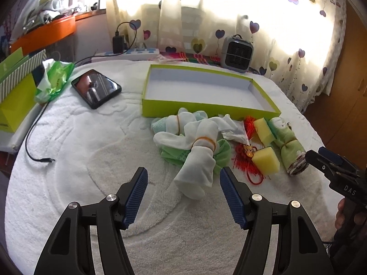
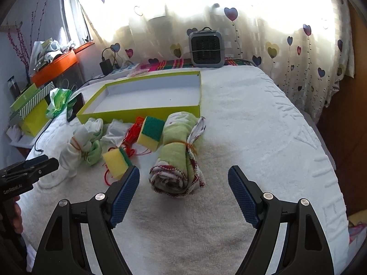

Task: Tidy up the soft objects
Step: 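Grasp the white sock bundle with the left tool while the right tool grasps the green rolled towel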

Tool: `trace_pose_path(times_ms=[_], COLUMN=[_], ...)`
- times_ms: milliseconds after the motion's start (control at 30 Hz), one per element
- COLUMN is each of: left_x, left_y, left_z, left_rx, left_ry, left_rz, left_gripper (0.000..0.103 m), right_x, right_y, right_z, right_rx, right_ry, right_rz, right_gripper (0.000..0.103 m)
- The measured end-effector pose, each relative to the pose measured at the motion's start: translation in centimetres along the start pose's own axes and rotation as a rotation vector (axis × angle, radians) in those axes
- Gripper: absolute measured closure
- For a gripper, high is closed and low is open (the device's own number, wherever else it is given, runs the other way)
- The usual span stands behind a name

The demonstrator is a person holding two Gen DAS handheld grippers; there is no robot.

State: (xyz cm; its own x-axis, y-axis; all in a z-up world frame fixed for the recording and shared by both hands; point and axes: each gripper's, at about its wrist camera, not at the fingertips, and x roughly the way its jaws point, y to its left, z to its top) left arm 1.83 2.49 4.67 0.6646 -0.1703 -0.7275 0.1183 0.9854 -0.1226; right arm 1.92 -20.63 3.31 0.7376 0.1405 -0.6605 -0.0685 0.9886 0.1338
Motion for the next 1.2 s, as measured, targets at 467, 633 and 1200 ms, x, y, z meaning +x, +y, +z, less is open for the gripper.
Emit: trace_pose_path(times_ms=[467,633,1200], left_x=[3.8,4.4,4.1], left_y=[-0.9,-0.8,-0.8], left_z=[1.6,1.8,2.2], left_rx=[0.043,0.027,0.014], left_ry=[0.057,0.058,0.038], left_rz=[0.043,0.007,-0.053], left_gripper=[0.044,0.05,0.078], right_x=[4.0,4.7,4.7], right_y=[-1.4,-1.4,-0.7], right_z=[1.5,1.5,1.5], right_rx=[0.024,0.024,0.005], right_ry=[0.085,0.107,0.107], right_rz=[0.019,0.041,0.084], right_gripper=[0.023,0.024,0.068])
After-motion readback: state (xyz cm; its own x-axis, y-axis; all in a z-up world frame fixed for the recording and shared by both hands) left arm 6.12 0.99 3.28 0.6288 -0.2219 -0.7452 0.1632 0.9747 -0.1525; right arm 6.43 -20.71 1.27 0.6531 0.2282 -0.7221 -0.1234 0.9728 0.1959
